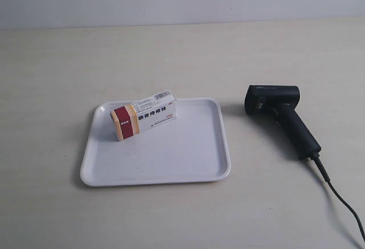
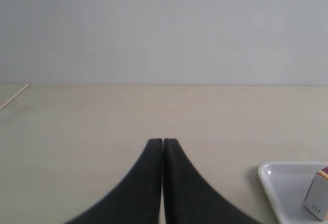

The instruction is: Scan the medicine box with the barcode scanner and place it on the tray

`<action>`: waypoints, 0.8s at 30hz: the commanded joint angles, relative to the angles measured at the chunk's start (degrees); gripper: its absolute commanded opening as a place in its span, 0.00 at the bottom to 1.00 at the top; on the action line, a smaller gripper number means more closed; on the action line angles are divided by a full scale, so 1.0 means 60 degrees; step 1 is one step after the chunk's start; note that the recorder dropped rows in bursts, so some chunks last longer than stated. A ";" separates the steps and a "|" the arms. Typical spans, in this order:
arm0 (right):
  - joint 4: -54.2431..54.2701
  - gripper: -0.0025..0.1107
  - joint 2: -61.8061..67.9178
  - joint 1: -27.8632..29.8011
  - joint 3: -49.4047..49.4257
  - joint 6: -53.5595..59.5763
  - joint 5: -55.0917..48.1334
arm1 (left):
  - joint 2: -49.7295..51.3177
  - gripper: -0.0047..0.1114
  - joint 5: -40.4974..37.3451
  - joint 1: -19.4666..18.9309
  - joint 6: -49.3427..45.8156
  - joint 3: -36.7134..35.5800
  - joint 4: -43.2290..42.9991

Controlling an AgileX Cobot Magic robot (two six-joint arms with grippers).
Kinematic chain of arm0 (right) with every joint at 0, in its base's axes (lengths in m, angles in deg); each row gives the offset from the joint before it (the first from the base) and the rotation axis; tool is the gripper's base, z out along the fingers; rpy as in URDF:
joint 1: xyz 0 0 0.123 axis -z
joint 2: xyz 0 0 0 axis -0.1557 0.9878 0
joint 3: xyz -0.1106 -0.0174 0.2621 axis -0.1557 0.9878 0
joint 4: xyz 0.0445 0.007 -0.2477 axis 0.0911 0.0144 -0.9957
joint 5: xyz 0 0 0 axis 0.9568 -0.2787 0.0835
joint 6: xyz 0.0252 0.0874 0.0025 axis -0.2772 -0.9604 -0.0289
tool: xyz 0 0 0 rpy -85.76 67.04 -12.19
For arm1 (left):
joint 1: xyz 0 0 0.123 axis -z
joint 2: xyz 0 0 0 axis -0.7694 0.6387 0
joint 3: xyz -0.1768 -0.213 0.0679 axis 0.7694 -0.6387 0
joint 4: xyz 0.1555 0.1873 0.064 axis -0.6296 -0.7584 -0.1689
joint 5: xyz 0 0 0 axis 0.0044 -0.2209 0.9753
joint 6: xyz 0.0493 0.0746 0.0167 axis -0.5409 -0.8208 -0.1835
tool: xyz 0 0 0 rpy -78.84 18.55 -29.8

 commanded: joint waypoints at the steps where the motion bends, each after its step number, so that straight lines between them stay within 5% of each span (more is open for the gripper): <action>1: 0.0034 0.02 -0.0031 0.0056 -0.0034 0.0016 0.0075 | -0.0066 0.06 -0.0078 -0.0057 0.0361 -0.0020 -0.0066; 24: 0.0034 0.02 -0.0031 0.0056 -0.0034 -0.0001 0.0069 | -0.0066 0.06 -0.0689 -0.0057 0.0361 -0.0020 -0.0263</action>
